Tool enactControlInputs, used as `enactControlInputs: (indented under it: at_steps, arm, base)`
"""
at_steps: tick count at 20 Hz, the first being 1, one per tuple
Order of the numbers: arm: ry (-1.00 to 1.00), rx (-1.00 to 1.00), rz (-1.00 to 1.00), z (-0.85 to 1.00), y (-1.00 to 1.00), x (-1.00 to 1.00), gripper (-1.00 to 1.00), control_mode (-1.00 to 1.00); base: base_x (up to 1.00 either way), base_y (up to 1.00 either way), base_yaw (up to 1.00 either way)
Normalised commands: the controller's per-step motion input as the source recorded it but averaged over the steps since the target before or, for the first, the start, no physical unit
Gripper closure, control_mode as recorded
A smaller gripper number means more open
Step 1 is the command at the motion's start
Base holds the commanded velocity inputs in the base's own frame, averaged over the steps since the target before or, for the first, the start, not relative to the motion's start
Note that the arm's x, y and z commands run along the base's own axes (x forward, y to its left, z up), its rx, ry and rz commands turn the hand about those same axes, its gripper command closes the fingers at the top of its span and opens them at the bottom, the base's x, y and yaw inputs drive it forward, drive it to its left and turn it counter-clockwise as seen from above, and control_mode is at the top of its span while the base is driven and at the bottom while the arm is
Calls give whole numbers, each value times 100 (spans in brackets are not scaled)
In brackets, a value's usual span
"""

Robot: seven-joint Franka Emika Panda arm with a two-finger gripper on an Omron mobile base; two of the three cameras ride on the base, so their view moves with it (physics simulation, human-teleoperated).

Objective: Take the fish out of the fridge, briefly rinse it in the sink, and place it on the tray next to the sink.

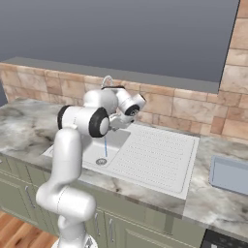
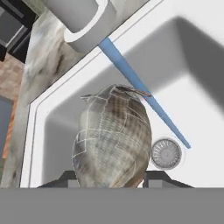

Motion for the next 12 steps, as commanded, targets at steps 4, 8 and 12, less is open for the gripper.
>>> enactControlInputs:
  at_steps: [4, 8, 12]
  arm:
    - [-3, 0, -16, -15, 3, 35, 100, -100]
    - [-1, -1, -16, -14, 0, 39, 100, -100]
    - [0, -1, -14, -16, 0, 51, 100, -100]
  base:
    - [0, 0, 0]
    - [0, 0, 0]
    - [0, 0, 0]
